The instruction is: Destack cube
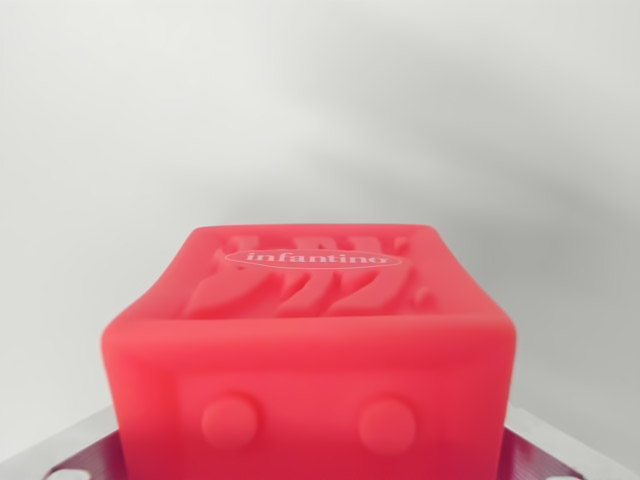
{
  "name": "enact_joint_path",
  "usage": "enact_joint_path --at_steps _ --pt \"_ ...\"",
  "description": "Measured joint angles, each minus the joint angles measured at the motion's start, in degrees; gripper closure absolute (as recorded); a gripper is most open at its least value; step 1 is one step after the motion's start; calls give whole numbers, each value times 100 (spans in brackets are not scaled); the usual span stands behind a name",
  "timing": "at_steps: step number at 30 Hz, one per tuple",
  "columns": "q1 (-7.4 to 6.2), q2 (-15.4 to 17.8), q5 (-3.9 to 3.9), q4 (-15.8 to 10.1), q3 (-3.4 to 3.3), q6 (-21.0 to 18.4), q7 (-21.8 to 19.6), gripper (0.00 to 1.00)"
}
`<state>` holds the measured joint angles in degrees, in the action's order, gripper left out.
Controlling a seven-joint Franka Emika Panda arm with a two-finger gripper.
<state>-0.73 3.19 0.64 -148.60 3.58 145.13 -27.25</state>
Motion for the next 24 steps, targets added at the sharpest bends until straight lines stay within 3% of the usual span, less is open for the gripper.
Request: enact_joint_path --at_steps 24 --pt "70 -764 -59 787 -127 0 -42 100"
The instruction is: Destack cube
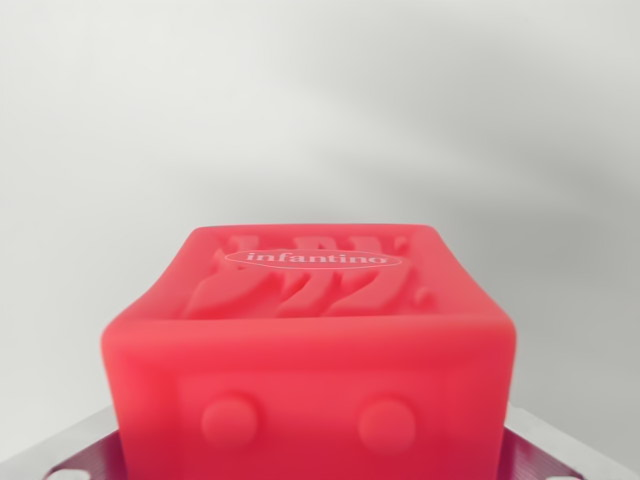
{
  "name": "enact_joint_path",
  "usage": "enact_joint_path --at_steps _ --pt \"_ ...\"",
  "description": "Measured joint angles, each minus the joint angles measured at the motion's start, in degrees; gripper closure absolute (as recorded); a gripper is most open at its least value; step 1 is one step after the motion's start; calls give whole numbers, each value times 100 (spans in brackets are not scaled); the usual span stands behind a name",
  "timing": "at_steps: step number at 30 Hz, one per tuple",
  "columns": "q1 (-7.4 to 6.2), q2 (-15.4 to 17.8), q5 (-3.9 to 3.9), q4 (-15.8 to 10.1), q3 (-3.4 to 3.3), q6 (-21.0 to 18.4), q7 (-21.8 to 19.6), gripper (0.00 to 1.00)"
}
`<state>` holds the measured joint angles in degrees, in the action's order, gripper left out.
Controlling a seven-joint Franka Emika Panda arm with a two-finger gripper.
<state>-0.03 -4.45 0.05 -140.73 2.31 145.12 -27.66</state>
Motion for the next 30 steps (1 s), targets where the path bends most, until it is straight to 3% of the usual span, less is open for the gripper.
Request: enact_joint_path --at_steps 30 --pt "2 -942 -6 1110 -202 -145 -33 100"
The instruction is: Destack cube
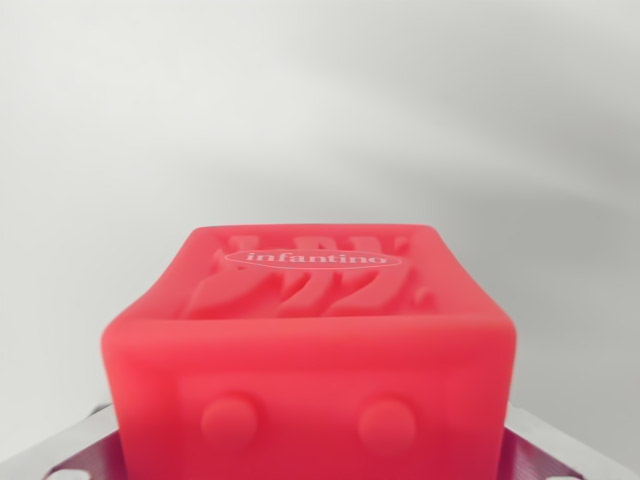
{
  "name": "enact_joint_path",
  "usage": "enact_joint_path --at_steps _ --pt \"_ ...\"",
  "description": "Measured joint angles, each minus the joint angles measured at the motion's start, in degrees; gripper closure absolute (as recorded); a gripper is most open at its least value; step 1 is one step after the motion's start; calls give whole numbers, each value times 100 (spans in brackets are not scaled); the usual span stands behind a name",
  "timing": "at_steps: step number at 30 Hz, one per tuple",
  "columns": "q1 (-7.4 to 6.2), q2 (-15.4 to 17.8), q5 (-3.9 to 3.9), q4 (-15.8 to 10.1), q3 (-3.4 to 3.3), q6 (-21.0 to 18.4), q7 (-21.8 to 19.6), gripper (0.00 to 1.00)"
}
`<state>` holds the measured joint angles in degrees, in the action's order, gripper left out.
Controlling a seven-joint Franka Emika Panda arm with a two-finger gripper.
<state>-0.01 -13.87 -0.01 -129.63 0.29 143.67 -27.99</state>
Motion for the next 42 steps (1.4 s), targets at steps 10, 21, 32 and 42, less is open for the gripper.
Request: enact_joint_path --at_steps 10,21,32,42 --pt "1 -287 5 374 -54 -87 -9 100" --pt "12 -617 23 813 -98 -198 -23 100" --pt "27 -922 47 1232 -135 -312 -41 100" --pt "51 -1207 65 1634 -160 -431 -61 100"
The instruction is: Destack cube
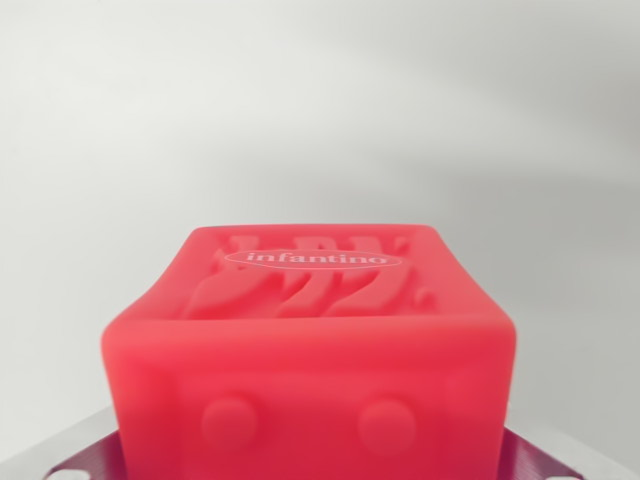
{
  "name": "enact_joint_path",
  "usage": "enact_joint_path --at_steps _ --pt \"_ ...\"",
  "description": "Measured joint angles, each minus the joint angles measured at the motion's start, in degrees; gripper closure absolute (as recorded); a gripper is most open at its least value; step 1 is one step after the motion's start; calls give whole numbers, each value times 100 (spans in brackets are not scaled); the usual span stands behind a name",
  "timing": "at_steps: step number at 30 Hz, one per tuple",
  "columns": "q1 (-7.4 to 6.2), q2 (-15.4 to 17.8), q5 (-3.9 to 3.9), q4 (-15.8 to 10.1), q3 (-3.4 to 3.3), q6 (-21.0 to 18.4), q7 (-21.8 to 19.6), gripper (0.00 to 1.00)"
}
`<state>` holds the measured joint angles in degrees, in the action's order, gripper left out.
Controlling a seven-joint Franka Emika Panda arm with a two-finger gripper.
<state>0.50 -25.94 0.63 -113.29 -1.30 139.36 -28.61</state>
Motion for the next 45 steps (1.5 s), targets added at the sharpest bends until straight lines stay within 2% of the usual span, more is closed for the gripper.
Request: enact_joint_path --at_steps 3,30,45 --pt "7 -77 4 100 -4 -18 -5 100" --pt "11 -959 26 200 0 713 -6 100" --pt "21 -1307 29 296 11 963 -6 100"
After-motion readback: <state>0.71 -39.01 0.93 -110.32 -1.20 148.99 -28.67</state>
